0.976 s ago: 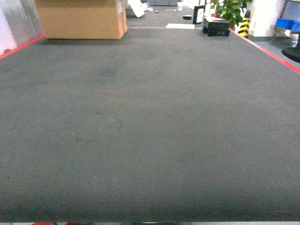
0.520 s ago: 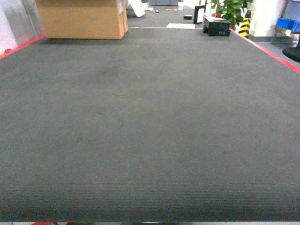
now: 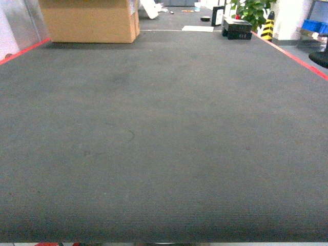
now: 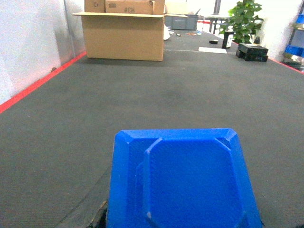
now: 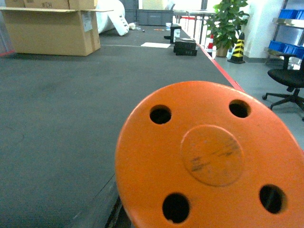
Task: Sort blue parts and orange caps into right shelf containers
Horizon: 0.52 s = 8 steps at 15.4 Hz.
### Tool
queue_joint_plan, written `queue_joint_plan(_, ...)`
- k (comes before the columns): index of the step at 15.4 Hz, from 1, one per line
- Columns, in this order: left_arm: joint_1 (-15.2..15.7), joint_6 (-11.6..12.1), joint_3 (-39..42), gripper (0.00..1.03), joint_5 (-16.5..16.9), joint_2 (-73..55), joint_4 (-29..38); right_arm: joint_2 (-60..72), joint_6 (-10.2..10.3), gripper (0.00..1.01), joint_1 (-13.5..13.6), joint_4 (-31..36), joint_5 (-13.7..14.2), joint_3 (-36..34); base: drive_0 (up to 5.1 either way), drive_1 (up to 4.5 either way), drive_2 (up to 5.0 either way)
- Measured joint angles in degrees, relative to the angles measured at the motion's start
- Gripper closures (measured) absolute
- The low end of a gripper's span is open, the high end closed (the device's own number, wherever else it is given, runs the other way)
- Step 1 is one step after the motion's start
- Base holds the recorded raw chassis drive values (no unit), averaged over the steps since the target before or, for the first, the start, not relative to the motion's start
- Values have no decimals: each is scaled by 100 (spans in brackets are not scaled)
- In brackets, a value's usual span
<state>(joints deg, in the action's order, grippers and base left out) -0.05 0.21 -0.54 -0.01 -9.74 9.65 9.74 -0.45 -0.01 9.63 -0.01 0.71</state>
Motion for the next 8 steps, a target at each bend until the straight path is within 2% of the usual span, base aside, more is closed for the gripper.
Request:
queue_joint_plan(2, 0, -2, -4, 59, -22, 881, -1071, -879, 2, 56, 0, -1034, 4, 2, 0, 0, 0)
queue_joint_plan(8, 0, -2, -4, 59, -2, 933, -1003, -946, 2, 56, 0, -999, -2, 4, 0, 0, 0)
